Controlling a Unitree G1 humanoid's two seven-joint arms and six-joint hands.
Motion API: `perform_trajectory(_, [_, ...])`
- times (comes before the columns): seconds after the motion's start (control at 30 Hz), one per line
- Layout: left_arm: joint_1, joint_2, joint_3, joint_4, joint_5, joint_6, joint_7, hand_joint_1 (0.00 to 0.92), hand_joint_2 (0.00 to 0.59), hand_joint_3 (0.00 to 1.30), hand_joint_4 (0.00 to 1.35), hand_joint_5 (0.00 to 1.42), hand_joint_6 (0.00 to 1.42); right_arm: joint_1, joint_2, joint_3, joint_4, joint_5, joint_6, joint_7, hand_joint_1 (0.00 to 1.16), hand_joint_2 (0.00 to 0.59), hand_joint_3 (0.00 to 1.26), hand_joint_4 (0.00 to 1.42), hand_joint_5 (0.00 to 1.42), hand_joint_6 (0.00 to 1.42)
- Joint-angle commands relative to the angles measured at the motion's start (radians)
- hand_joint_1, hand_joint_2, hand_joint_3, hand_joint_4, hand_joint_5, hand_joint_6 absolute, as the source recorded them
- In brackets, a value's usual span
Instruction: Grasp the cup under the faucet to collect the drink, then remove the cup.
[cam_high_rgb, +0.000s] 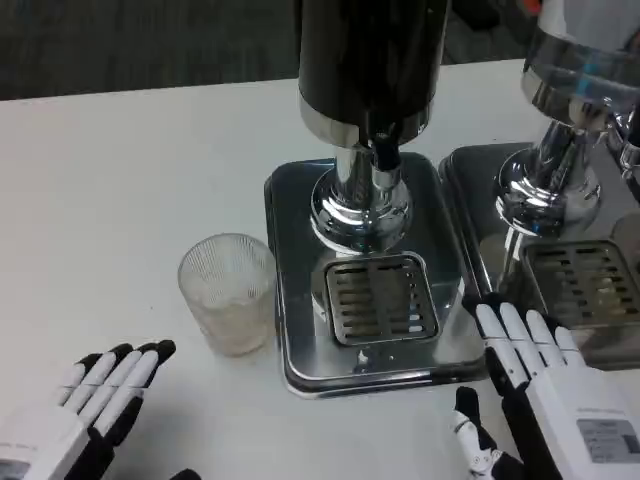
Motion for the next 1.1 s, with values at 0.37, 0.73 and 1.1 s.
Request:
perform_trajectory(0.37, [-0.014,-0.079,0.063,0.002,-0.06,0.032,0.069,0.0,0.21,0.0,0.0,0.0,0.0,-0.012,-0.015,-0.006,0.007,0.011,0.002,0.002,0.31,0.557,0.04,0.0,0.0,0.0])
perform_trajectory(0.73, [-0.193,-0.163,0.051,0.065,-0.229,0.171,-0.068,0.0,0.078,0.0,0.0,0.0,0.0,0.008,0.016,-0.006,0.001,0.009,0.025,-0.015,0.31,0.557,0.04,0.0,0.0,0.0])
perform_trajectory(1.1, [-0.318,-0.208,0.025,0.096,-0.085,0.133,0.156,0.0,0.045,0.23,0.24,0.22,0.15,0.006,0.027,-0.004,0.008,0.008,0.031,-0.015,0.32,0.557,0.05,0.0,0.0,0.0])
